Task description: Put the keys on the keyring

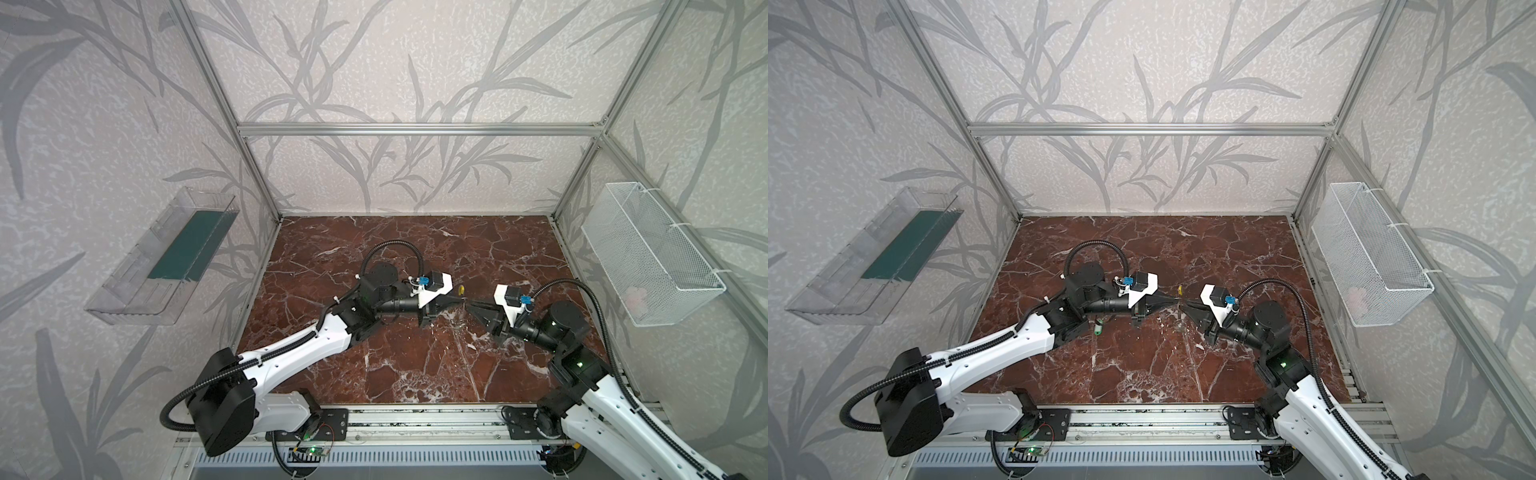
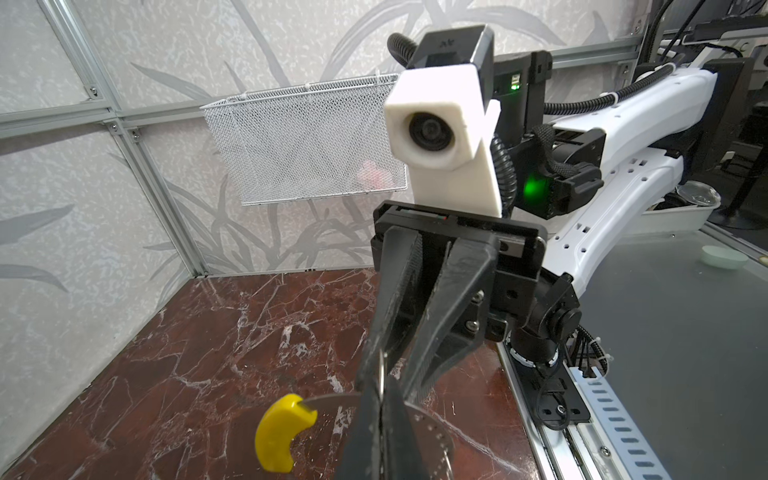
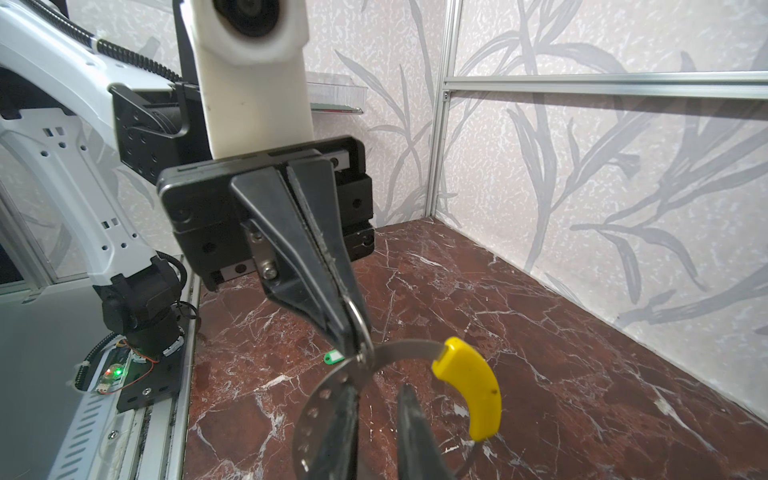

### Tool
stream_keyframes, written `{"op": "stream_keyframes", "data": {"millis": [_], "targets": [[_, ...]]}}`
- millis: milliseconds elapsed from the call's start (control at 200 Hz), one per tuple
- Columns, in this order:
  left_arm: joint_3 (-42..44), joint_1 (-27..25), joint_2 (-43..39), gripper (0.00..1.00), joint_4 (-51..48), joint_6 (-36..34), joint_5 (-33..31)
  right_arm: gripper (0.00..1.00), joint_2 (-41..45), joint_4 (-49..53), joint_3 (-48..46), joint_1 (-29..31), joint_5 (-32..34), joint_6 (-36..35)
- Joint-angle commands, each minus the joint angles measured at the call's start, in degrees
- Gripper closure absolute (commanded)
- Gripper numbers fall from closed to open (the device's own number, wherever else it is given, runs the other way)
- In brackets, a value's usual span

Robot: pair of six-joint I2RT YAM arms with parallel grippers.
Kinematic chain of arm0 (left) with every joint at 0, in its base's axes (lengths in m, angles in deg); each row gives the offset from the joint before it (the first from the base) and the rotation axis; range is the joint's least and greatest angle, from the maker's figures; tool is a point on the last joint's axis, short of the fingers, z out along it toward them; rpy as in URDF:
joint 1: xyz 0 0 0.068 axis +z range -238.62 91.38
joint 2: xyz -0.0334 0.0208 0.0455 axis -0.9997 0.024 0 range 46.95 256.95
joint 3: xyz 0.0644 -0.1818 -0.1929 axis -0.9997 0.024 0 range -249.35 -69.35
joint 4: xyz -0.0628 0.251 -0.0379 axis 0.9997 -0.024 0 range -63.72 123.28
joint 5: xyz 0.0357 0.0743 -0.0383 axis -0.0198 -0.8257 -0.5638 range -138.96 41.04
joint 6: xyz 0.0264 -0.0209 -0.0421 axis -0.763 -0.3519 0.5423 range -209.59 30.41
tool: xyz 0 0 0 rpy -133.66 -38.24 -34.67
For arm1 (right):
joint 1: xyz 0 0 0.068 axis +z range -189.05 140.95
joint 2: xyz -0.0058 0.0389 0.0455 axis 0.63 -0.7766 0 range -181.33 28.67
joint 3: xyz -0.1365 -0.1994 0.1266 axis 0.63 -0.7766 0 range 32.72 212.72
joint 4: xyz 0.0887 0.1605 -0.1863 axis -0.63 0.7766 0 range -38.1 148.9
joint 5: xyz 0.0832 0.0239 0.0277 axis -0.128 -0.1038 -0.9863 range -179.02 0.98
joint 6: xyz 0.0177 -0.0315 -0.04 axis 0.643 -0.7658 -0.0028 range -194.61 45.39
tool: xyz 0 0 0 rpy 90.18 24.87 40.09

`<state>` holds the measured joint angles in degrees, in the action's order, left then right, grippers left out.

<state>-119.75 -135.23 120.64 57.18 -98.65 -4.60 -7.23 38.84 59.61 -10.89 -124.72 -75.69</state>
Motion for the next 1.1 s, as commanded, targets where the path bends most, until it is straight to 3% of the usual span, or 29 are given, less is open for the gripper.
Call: {"op": "stream_keyframes", "data": {"millis": [0,735,930,1095], "targets": [[0.4,0.2,0.4,1.00,4.3,2.3,2.1,0.82,-0.4,-4.5,0.7,-0.1,-1.9,1.5],[-2.5,0.3,1.3,1.00,-0.2,2.9,6.3,0.89,-0.7,-2.9,1.8,-0.6,-7.8,-0.6],[-2.9,0.3,1.6,1.00,-0.3,3.2,6.6,1.00,-0.8,-2.5,2.1,-0.8,-8.4,-1.2],[-4.2,0.3,1.2,1.00,-6.7,-1.2,4.8,1.00,-0.8,3.0,3.8,-1.0,-8.4,-3.8]]}}
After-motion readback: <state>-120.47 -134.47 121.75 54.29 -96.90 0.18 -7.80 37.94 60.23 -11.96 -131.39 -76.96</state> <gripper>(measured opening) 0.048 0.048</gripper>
